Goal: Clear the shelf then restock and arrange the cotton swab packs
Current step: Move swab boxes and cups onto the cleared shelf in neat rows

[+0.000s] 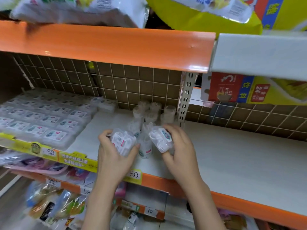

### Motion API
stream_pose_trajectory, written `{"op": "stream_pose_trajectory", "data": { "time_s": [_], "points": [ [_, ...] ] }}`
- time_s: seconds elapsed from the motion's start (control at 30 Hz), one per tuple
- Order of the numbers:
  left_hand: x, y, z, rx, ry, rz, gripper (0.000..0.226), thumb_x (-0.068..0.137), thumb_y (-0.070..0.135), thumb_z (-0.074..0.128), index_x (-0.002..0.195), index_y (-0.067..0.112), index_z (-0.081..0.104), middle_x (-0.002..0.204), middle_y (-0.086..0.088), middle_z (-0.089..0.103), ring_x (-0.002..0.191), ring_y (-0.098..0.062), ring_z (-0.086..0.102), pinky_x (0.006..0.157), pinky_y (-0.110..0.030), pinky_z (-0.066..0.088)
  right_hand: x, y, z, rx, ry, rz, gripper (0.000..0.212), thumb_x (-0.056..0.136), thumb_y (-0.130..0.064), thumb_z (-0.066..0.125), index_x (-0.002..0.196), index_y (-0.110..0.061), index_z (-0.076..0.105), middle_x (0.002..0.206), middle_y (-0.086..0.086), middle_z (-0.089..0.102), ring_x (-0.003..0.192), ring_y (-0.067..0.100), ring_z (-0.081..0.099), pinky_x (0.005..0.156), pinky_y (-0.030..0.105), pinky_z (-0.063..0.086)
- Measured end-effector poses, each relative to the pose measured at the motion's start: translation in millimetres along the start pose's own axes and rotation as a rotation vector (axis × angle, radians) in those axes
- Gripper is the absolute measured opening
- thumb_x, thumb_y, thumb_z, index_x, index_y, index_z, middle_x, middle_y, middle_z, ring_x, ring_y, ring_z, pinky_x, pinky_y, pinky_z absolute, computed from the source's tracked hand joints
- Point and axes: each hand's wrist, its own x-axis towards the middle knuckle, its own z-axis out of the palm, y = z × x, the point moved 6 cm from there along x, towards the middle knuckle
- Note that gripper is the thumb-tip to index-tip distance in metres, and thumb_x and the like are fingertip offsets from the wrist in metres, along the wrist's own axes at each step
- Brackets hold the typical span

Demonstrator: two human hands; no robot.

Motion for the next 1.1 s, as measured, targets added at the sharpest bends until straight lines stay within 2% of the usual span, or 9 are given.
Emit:
{"op": "stream_pose_trajectory", "data": {
  "time_s": [0.07, 0.13, 0.27, 0.37, 0.43, 0.63, 0.8, 0.9, 1.1],
  "points": [
    [6.9, -1.8, 1.9, 0.01, 0.006, -0.001, 0.068, 0.069, 0.027, 0.08, 0.108, 0.021, 0.025, 0.104, -0.004, 0.047, 0.097, -0.03, 0.053, 0.075, -0.034, 0.04, 4.3, 0.2, -1.4, 0.013, 0.01, -0.024, 0.046, 0.075, -0.023, 0.05, 0.12, -0.017, 0.056, 0.125, -0.001, 0.056, 0.115, 0.017, 0.051, 0.095, 0.03, 0.041],
    [14.3, -2.7, 3.7, 0.033, -0.007, 0.025, 0.064, 0.068, 0.023, 0.081, 0.111, 0.017, 0.034, 0.105, -0.003, 0.047, 0.101, -0.03, 0.051, 0.081, -0.035, 0.042, 10.2, 2.8, -2.2, 0.021, 0.027, -0.032, 0.042, 0.078, -0.022, 0.053, 0.119, -0.016, 0.056, 0.123, 0.0, 0.057, 0.113, 0.018, 0.051, 0.094, 0.03, 0.041],
    [25.4, -1.6, 4.9, 0.182, -0.011, 0.116, 0.063, 0.07, 0.024, 0.072, 0.125, 0.005, 0.048, 0.112, -0.011, 0.051, 0.109, -0.03, 0.044, 0.088, -0.021, 0.027, 18.2, 8.3, 3.6, 0.005, 0.058, -0.033, 0.047, 0.071, -0.01, 0.06, 0.118, -0.014, 0.058, 0.122, 0.003, 0.057, 0.111, 0.02, 0.051, 0.094, 0.024, 0.037],
    [35.0, -8.3, 7.5, 0.228, -0.051, 0.121, 0.075, 0.066, 0.045, 0.045, 0.13, 0.007, 0.047, 0.121, -0.012, 0.052, 0.113, -0.03, 0.046, 0.094, -0.035, 0.034, 26.2, 8.7, 11.8, -0.024, 0.052, -0.038, 0.049, 0.068, -0.011, 0.058, 0.117, -0.015, 0.06, 0.12, 0.004, 0.059, 0.111, 0.021, 0.052, 0.094, 0.026, 0.038],
    [42.5, -16.1, 7.3, 0.246, -0.075, 0.13, 0.077, 0.066, 0.045, 0.039, 0.132, 0.006, 0.047, 0.125, -0.01, 0.055, 0.115, -0.03, 0.049, 0.095, -0.041, 0.039, 31.3, 4.7, 20.2, -0.028, 0.042, -0.049, 0.046, 0.07, -0.02, 0.054, 0.116, -0.016, 0.06, 0.119, 0.002, 0.06, 0.109, 0.02, 0.053, 0.091, 0.03, 0.042],
    [73.1, -49.9, -16.7, 0.185, -0.098, 0.115, 0.06, 0.066, 0.02, 0.049, 0.125, 0.011, 0.057, 0.123, -0.005, 0.062, 0.11, -0.027, 0.058, 0.089, -0.031, 0.044, 53.5, -15.1, 68.1, -0.035, 0.029, -0.049, 0.05, 0.067, -0.013, 0.058, 0.117, -0.016, 0.06, 0.117, 0.002, 0.06, 0.104, 0.017, 0.053, 0.087, 0.023, 0.039],
    [125.8, -90.9, -56.7, 0.201, -0.145, 0.172, 0.06, 0.063, 0.019, 0.048, 0.121, 0.012, 0.06, 0.116, -0.008, 0.066, 0.103, -0.03, 0.061, 0.085, -0.033, 0.047, 77.4, -42.1, 125.4, -0.102, 0.051, 0.002, 0.05, 0.068, -0.023, 0.049, 0.115, -0.015, 0.061, 0.112, 0.004, 0.062, 0.1, 0.024, 0.056, 0.082, 0.026, 0.04],
    [158.8, -120.0, -86.6, 0.216, -0.175, 0.202, 0.056, 0.065, 0.02, 0.05, 0.119, 0.014, 0.061, 0.11, -0.008, 0.068, 0.097, -0.031, 0.062, 0.078, -0.032, 0.046, 86.8, -65.0, 166.8, -0.132, 0.043, 0.04, 0.05, 0.068, -0.027, 0.046, 0.115, -0.017, 0.059, 0.109, 0.004, 0.062, 0.097, 0.026, 0.057, 0.081, 0.035, 0.045],
    [213.1, -173.1, -108.2, 0.264, -0.308, 0.213, 0.053, 0.08, 0.013, 0.059, 0.132, 0.019, 0.052, 0.125, -0.007, 0.061, 0.111, -0.03, 0.057, 0.084, -0.033, 0.044, 88.2, -89.9, 225.0, -0.172, 0.065, 0.127, 0.045, 0.07, -0.025, 0.052, 0.113, -0.013, 0.058, 0.104, 0.004, 0.065, 0.094, 0.03, 0.06, 0.079, 0.04, 0.049]
  ]
}}
